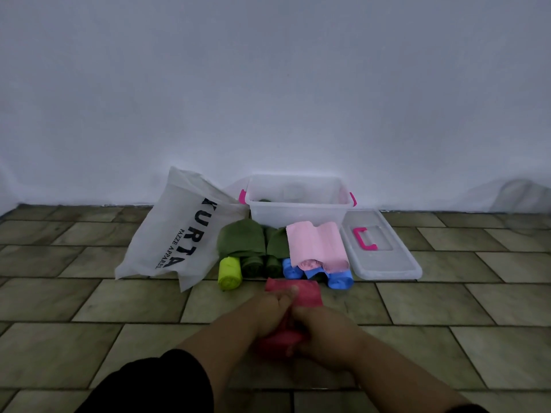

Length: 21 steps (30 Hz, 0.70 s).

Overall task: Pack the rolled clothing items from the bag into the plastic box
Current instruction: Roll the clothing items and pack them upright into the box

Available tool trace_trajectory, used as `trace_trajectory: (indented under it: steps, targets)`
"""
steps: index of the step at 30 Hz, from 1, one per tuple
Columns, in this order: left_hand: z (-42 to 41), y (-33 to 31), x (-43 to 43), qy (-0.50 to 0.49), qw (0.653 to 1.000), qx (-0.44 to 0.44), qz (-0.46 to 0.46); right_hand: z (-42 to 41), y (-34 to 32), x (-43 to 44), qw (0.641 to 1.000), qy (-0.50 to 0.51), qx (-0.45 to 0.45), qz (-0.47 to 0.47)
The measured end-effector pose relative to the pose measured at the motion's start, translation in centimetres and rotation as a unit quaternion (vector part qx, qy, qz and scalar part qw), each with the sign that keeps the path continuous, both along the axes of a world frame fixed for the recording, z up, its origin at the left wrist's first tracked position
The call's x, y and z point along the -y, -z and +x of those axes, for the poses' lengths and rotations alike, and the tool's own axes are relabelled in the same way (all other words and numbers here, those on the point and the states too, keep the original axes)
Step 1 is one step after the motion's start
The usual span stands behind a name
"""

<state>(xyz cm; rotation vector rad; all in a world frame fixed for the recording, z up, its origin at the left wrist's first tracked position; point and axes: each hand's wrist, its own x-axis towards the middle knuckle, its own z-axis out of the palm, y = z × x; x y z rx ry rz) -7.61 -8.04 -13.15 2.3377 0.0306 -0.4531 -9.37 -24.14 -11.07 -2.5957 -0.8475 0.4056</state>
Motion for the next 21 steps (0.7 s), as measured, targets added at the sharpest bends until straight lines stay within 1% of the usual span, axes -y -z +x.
trace_trajectory:
  steps: [4,6,7,8,10,11,14,16,18,19,21]
  targets:
    - [-0.2,0.2,0.0,0.027,0.999,0.022,0.04,0.7,0.2,-0.2,0.998,0.008,-0.058,0.017]
    - [-0.6,0.4,-0.2,0.036,0.997,0.052,0.043,0.8,0.3,-0.3,0.997,0.013,-0.071,0.022]
    - [-0.9,0.5,-0.3,0.037,0.994,0.088,0.044,0.9,0.3,-0.3,0.997,0.013,-0.071,0.02]
    - [-1.2,0.6,-0.5,0.036,0.988,0.142,0.054,1.1,0.3,-0.4,0.997,0.009,-0.069,0.016]
    - [-2.2,1.0,-0.8,0.038,0.963,0.258,0.073,1.4,0.4,-0.4,0.998,-0.002,-0.062,0.012]
    - [-2.8,1.4,-0.9,0.043,0.954,0.288,0.066,1.6,0.4,-0.3,0.998,-0.005,-0.06,0.009]
    - [-4.5,2.9,-1.1,0.054,0.955,0.289,0.041,1.8,0.9,-0.2,0.999,0.007,-0.037,-0.001]
    - [-4.6,3.5,-1.0,0.026,0.955,0.291,0.057,1.2,1.6,0.1,0.998,0.048,0.027,0.011]
    - [-4.1,3.3,-0.8,0.0,0.954,0.288,0.085,0.1,2.6,0.6,0.991,0.077,0.102,0.044]
    - [-3.9,3.3,-0.7,-0.006,0.955,0.278,0.098,-0.4,3.3,1.0,0.988,0.069,0.125,0.056]
    - [-3.6,3.2,-0.7,-0.015,0.956,0.267,0.117,-1.3,4.3,1.8,0.989,0.046,0.13,0.06]
